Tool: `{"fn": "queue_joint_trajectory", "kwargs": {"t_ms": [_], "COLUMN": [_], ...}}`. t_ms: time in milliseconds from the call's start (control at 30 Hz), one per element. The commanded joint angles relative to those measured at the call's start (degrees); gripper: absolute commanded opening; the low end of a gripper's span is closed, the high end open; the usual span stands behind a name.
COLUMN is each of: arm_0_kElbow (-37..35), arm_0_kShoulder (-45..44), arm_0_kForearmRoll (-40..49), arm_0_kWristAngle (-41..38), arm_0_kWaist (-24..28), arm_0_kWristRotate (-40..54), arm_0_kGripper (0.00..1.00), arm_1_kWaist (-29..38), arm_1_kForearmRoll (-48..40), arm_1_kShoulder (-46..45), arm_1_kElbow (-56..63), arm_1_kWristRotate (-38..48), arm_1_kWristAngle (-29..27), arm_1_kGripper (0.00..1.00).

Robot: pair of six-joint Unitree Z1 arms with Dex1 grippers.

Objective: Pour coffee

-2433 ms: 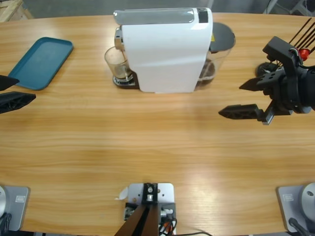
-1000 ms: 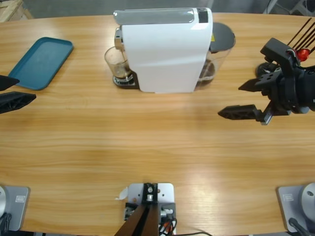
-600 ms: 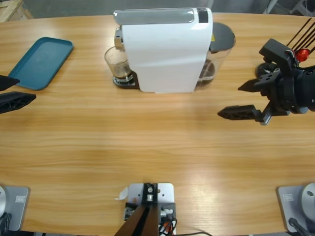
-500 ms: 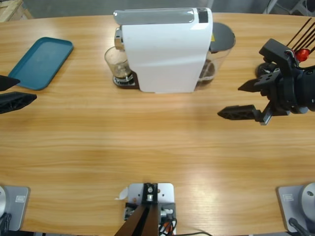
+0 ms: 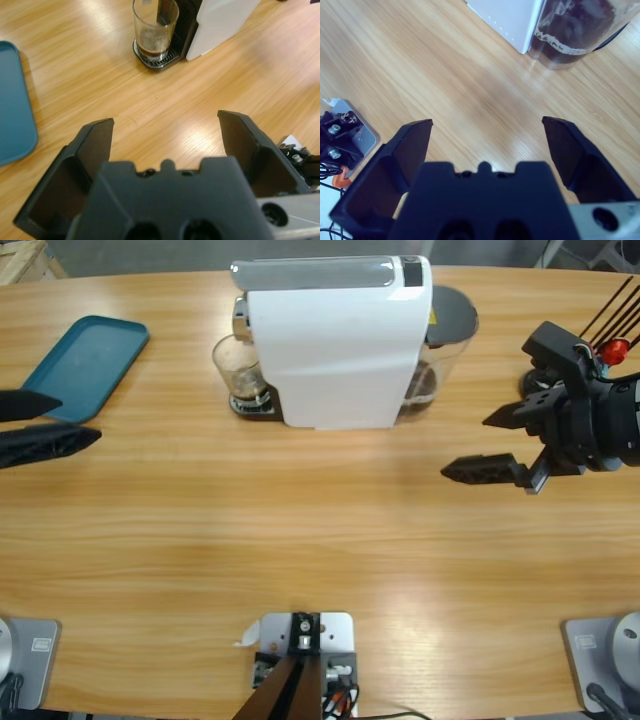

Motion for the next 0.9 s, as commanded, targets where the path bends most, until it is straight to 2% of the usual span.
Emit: {"fn": "queue_joint_trajectory", "kwargs": {"t_ms": [33, 433, 633, 900], "arm_0_kElbow": [-0.52, 3.14, 4.46, 6.11], "arm_0_kShoulder": [7.72, 21.6, 26.68, 30.39], "arm_0_kForearmRoll": [-5.65, -18.0, -23.33, -31.64], "arm_0_kWristAngle": [-2.03, -1.73, 5.21, 8.38], "arm_0_kWaist": [-2.11, -6.21, -9.73, -9.87], "arm_0_kWristRotate": [-1.1, 2.23, 4.7, 4.76], "arm_0_kGripper": [0.909, 0.918, 0.927, 0.927], "arm_1_kWaist": [0.59, 0.59, 0.59, 0.59], "arm_1_kForearmRoll": [-0.95, -0.69, -0.41, 0.21], "arm_1_kShoulder": [2.05, 3.17, 3.88, 5.49], "arm_1_kElbow": [1.57, 1.16, 0.93, 0.2], "arm_1_kWristRotate": [0.86, 0.86, 0.86, 0.84], "arm_1_kWristAngle": [-0.99, -0.9, -0.81, -0.64], "arm_1_kGripper": [1.0, 1.0, 1.0, 1.0]}}
